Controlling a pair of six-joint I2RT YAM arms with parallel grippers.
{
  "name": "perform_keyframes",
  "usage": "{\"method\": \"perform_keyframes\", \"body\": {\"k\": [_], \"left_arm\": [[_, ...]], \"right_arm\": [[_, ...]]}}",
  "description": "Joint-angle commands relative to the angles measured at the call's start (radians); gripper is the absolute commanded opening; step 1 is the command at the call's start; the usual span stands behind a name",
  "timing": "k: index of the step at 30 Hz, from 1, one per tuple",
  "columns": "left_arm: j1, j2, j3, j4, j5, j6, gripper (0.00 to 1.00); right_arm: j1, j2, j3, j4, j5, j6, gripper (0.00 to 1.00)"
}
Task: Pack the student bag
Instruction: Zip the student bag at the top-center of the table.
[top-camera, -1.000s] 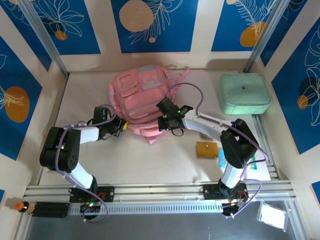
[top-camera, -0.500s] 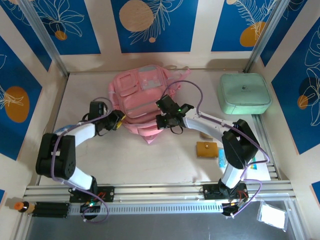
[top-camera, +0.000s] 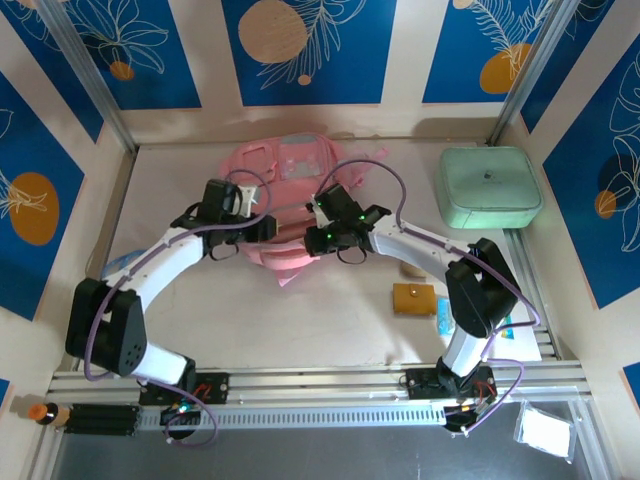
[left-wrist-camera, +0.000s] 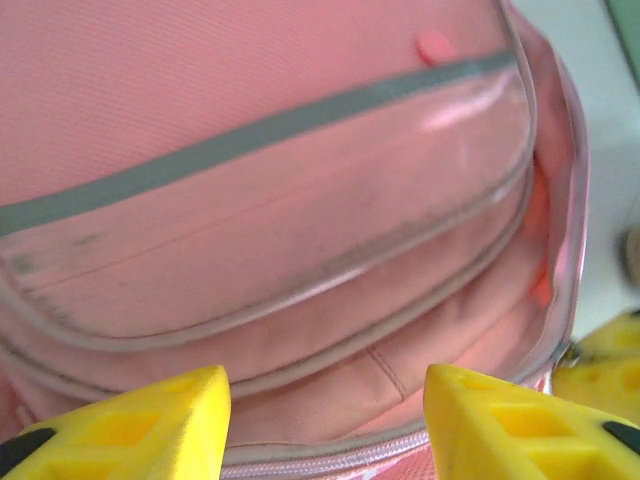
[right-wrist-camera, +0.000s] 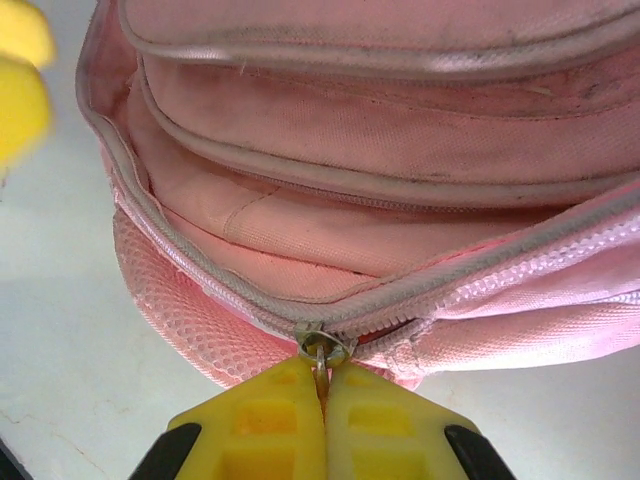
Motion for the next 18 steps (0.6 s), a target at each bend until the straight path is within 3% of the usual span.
{"method": "perform_keyframes", "body": {"k": [1, 6, 10, 18], "left_arm": [[-0.034, 0.007, -0.021, 0.054, 0.043, 0.246, 0.54], [-0.049, 0.08, 0.045, -0.012, 0.165, 0.396, 0.55], [-0.068, 0.141, 0.079, -0.075, 0.187, 0.508, 0.55], [-0.071, 0.212, 0.104, -0.041, 0.293, 0.596, 0.55]], "right_arm": [[-0.015, -0.063, -0.019, 0.044, -0.079, 0.009, 0.0], [-0.033, -0.079, -0.044, 0.066, -0.115, 0.025, 0.0], [-0.034, -0.079, -0.048, 0.072, -0.124, 0.03, 0.0], [-0.034, -0.081, -0.066, 0.071, -0.168, 0.033, 0.0]]}}
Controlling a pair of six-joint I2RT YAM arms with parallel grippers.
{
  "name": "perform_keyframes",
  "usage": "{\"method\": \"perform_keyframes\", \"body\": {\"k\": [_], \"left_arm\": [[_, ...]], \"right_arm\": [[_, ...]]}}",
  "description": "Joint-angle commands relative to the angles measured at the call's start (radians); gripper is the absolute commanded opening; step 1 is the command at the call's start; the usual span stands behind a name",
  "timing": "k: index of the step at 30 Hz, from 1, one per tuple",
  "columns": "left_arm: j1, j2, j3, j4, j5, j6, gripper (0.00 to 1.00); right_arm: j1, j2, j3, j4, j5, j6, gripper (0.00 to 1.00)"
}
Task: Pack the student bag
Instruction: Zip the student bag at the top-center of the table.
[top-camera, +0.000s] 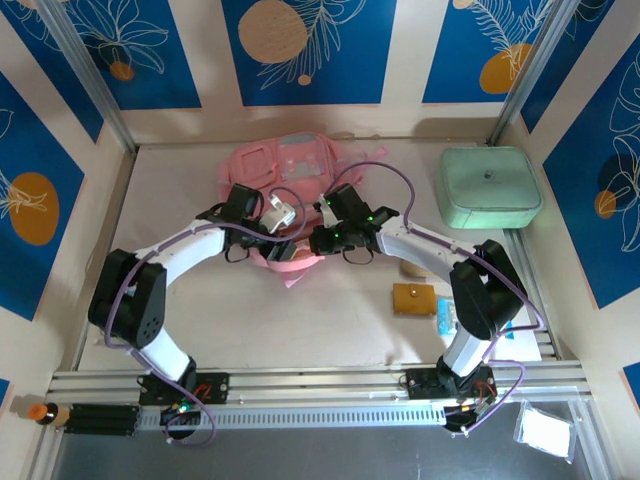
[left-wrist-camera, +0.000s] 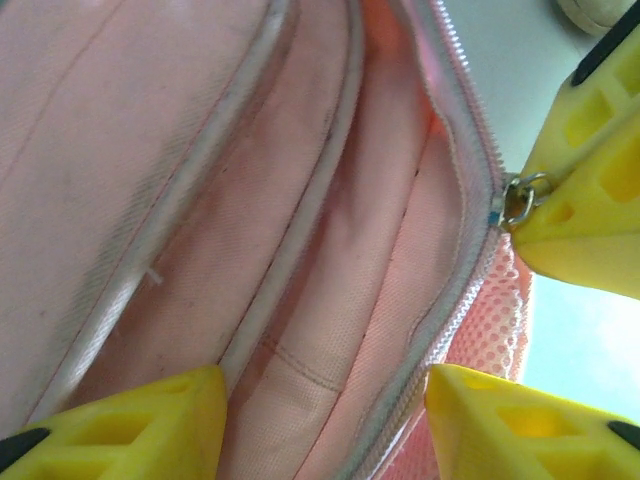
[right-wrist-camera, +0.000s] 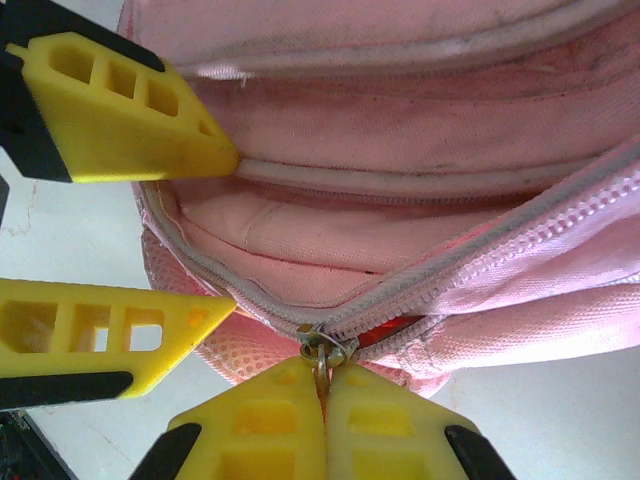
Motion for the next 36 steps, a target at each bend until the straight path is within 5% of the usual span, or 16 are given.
{"method": "perform_keyframes", "body": {"k": [1, 16, 20, 22, 28, 31, 36], "left_arm": [[-0.011, 0.032, 0.041, -0.01, 0.087, 0.102, 0.56], [-0.011, 0.12, 0.117, -0.132, 0.176, 0.297, 0.48], [-0.012, 0.142, 0.151, -0.176, 0.126, 0.308, 0.38], [-0.012, 0.15, 0.161, -0.2, 0.085, 0.329, 0.26], [-0.009, 0.105, 0.158, -0.233, 0.029, 0.387, 0.03], [-0.004, 0.06, 0.129, -0.186, 0.041, 0.367, 0.0], [0.02, -0.004, 0.074, -0.14, 0.124, 0.342, 0.0]], "right_arm": [[0.003, -0.052, -0.007, 0.029, -0.104, 0.001, 0.0], [0.008, -0.061, -0.03, 0.017, -0.102, 0.011, 0.0], [0.008, -0.064, -0.032, 0.009, -0.082, 0.016, 0.0], [0.007, -0.065, -0.034, 0.006, -0.068, 0.022, 0.0], [0.018, -0.056, 0.003, -0.142, 0.168, 0.087, 0.0], [0.024, -0.061, -0.002, -0.196, 0.317, 0.133, 0.0], [-0.014, -0.094, -0.05, -0.153, 0.386, 0.159, 0.0]]}}
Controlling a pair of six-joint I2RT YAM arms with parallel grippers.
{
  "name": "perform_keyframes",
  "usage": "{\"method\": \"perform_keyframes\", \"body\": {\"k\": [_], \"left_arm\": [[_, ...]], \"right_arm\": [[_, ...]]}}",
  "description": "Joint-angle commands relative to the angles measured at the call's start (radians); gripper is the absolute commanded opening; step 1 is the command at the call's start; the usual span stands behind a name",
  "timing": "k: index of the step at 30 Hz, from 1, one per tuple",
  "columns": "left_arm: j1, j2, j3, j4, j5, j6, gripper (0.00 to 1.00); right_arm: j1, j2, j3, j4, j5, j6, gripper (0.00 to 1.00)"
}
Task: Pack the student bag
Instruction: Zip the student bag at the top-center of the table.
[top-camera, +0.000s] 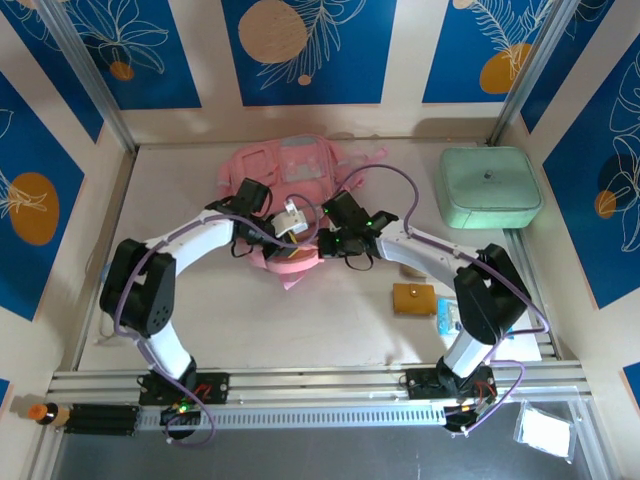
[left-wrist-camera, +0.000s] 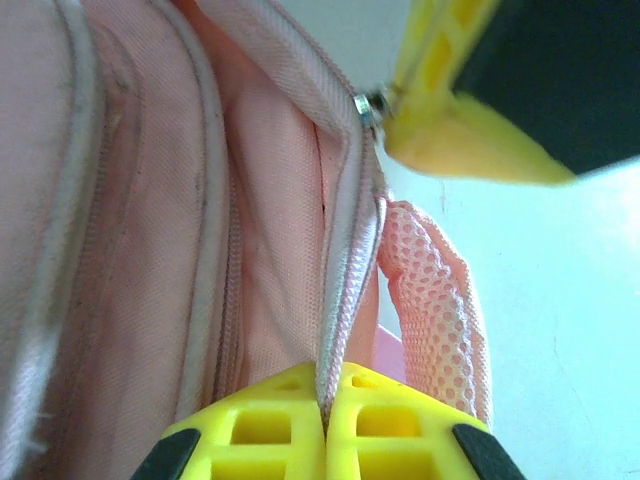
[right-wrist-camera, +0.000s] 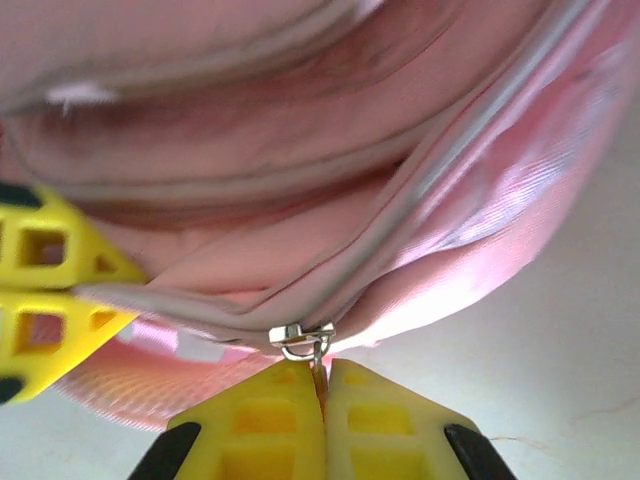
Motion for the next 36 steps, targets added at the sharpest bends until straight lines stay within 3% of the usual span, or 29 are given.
{"method": "perform_keyframes", "body": {"k": [1, 10, 16, 24, 27, 31, 36], "left_arm": [[0.029, -0.075, -0.035, -0.003, 0.043, -0.002, 0.0], [0.046, -0.121, -0.071, -0.021, 0.029, 0.008, 0.0], [0.055, -0.144, -0.083, -0.032, 0.039, 0.019, 0.0], [0.064, -0.157, -0.099, -0.021, 0.015, 0.003, 0.0], [0.064, -0.15, -0.094, -0.018, 0.035, -0.005, 0.0], [0.059, -0.118, -0.078, 0.007, 0.08, -0.035, 0.17], [0.026, -0.064, -0.051, 0.055, 0.074, -0.065, 0.36]], "right_arm": [[-0.05, -0.062, -0.035, -0.062, 0.119, 0.037, 0.0], [-0.157, -0.024, -0.003, -0.006, 0.058, -0.042, 0.0], [-0.221, 0.011, 0.008, 0.073, 0.0, -0.175, 0.01], [-0.266, 0.009, -0.005, 0.106, -0.129, -0.29, 0.06], [-0.269, 0.005, -0.016, 0.118, -0.251, -0.321, 0.04], [-0.221, -0.002, -0.034, 0.163, -0.46, -0.366, 0.0], [-0.168, 0.02, -0.032, 0.186, -0.582, -0.354, 0.0]]}}
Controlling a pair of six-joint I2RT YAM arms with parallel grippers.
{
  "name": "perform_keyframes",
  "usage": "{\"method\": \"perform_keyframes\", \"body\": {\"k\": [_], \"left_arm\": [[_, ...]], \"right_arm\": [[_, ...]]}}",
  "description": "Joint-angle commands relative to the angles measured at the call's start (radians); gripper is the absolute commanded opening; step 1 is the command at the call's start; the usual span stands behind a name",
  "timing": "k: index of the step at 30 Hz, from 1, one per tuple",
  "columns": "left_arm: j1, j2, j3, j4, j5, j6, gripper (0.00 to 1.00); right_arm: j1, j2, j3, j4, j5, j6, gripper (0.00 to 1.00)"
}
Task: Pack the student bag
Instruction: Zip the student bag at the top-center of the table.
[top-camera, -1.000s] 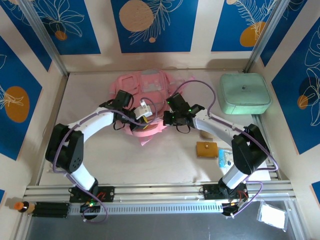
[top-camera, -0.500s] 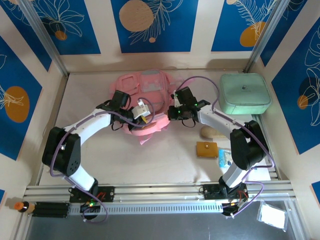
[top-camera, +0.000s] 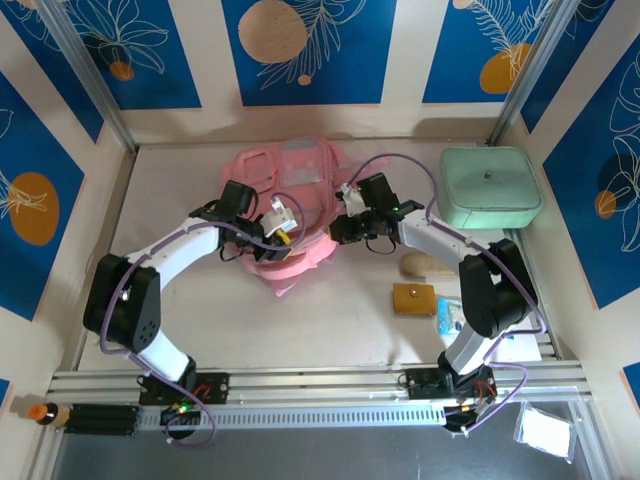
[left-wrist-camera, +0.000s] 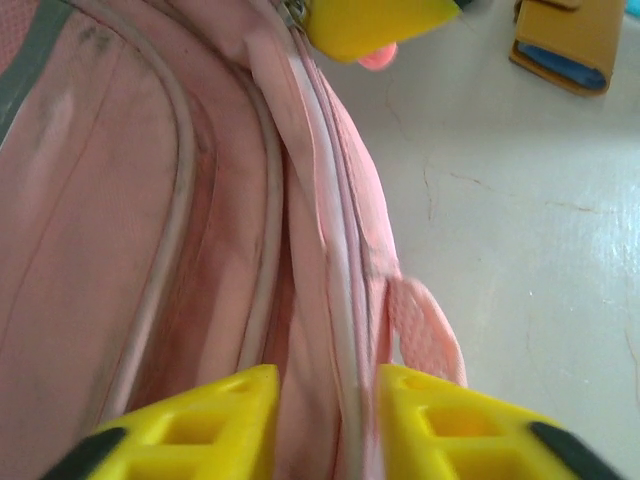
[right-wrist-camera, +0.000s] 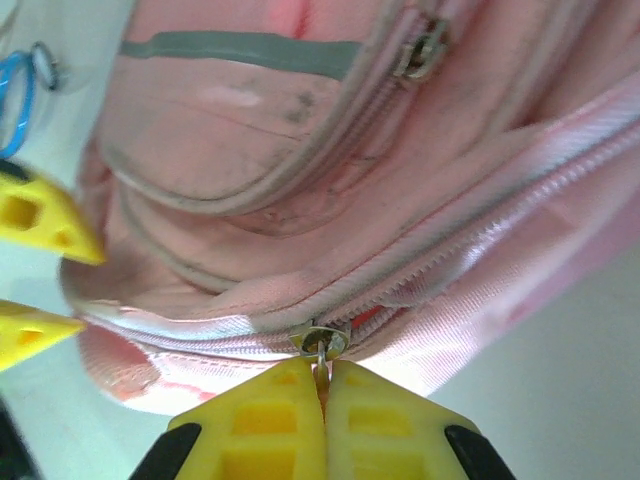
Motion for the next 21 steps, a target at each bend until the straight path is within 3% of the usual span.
{"method": "perform_keyframes", "body": {"k": [1, 6, 13, 18, 21], "left_arm": [[-0.023, 0.041, 0.037, 0.012, 0.022, -0.019, 0.38], [-0.043, 0.099, 0.084, 0.0, 0.024, -0.029, 0.38], [-0.047, 0.139, 0.13, -0.027, 0.003, -0.039, 0.28], [-0.047, 0.163, 0.149, -0.073, 0.01, -0.033, 0.26], [-0.047, 0.167, 0.154, -0.078, 0.014, -0.04, 0.15]], "right_arm": [[0.047, 0.0, 0.001, 0.05, -0.158, -0.031, 0.0], [0.063, 0.001, 0.001, 0.044, -0.149, -0.031, 0.0], [0.08, 0.0, -0.007, 0.042, -0.163, -0.038, 0.0], [0.096, -0.007, -0.023, 0.05, -0.168, -0.037, 0.0], [0.111, -0.008, -0.032, 0.051, -0.176, -0.039, 0.0]]}}
